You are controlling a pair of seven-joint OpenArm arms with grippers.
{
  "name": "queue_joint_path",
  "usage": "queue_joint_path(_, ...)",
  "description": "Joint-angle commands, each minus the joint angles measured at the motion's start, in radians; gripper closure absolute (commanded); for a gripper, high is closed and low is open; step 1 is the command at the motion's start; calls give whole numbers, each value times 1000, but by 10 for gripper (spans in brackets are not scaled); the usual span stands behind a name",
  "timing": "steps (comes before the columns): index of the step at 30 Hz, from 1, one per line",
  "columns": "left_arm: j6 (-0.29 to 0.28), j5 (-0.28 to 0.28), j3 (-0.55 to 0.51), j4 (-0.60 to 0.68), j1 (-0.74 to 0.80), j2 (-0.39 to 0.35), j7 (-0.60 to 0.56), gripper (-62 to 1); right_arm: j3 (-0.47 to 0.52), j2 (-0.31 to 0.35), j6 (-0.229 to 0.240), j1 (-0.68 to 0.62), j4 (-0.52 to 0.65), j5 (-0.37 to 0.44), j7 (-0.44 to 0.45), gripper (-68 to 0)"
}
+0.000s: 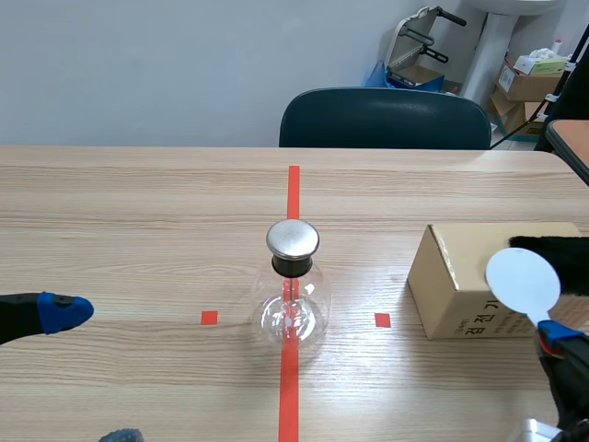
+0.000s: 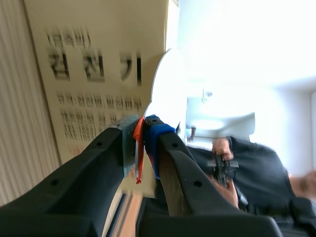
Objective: Do the electroscope experiment
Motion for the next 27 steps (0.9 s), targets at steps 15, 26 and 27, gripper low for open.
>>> queue_joint_path(15, -6, -2, -2, 19, 0, 3, -16, -623, 7, 10, -44, -2, 13, 17, -146, -9)
queue_joint_path(26, -6, -2, -2, 19, 0, 3, -16, -623, 7, 12, -44, -2, 13, -2, -31, -9)
queue_joint_path(27, -6, -2, -2, 19, 0, 3, -16, -623, 7, 9, -44, -2, 13, 6, -53, -9)
